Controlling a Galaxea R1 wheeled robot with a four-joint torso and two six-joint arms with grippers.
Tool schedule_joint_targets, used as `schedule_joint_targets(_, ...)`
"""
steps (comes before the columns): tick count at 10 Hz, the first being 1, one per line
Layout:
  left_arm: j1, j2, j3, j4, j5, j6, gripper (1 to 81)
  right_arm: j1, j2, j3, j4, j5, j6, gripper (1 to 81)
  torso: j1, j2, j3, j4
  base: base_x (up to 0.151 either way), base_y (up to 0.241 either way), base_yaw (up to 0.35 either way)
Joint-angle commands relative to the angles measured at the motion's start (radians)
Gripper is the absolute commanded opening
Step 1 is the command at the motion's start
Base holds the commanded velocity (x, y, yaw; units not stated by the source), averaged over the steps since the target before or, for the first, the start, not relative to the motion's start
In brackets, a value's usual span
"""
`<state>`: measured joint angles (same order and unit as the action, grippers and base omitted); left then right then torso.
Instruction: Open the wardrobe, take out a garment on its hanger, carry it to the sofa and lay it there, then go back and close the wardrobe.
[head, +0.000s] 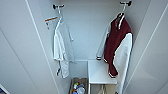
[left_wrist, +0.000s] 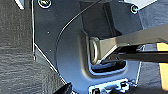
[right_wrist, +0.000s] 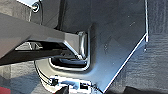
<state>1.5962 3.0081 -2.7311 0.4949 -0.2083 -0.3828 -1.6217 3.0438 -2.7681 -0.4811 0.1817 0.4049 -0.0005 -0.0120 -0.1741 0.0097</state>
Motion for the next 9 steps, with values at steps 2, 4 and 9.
schedule_joint_targets(2,-0.008,-0.009,-0.003,0.004,0.049,-0.001,81.1,0.016,0.002,0.001,-0.010,-0.053,-0.003,81.1,0.001,0.000,0.000,0.000,0.086,0.000,0.000)
schedule_joint_targets(4,-0.008,-0.009,-0.003,0.004,0.047,-0.002,81.1,0.016,0.000,0.001,-0.010,-0.053,-0.003,81.1,0.001,0.000,0.000,0.000,0.086,0.000,0.000)
schedule_joint_targets(9,-0.008,-0.012,-0.003,0.004,0.047,-0.002,81.1,0.022,0.000,0.001,-0.011,-0.053,-0.003,81.1,0.001,0.000,0.000,0.000,0.081,0.000,0.000)
